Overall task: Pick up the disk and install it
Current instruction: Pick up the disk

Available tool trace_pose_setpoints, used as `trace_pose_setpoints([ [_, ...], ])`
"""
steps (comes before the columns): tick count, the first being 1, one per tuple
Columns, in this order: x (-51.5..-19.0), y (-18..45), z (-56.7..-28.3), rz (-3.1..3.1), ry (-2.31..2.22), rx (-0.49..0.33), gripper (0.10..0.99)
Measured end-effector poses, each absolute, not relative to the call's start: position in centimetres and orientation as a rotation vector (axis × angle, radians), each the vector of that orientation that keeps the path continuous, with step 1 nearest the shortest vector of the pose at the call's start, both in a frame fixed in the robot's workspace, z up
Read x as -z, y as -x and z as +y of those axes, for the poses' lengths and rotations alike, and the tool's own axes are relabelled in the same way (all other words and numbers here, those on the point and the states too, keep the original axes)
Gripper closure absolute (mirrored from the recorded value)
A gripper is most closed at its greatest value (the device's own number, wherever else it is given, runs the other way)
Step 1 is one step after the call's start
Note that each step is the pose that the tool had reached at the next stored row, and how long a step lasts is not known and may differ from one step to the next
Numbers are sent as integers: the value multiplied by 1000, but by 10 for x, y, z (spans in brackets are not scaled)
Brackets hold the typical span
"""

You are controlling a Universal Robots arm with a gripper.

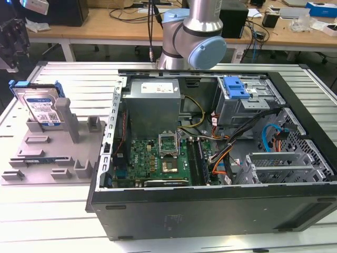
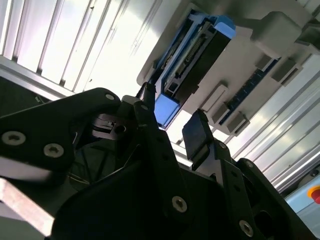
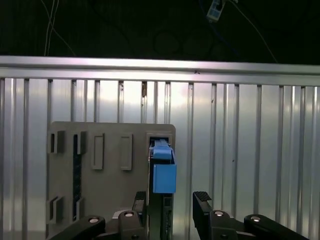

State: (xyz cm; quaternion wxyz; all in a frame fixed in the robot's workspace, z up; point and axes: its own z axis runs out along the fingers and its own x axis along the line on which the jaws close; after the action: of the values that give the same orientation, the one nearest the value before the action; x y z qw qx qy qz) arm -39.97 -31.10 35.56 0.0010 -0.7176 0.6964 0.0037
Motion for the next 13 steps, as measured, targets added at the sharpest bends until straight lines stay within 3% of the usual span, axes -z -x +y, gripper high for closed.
trace_pose_setpoints([
  [13,-345,401,-317,2171,2268,-12,588],
])
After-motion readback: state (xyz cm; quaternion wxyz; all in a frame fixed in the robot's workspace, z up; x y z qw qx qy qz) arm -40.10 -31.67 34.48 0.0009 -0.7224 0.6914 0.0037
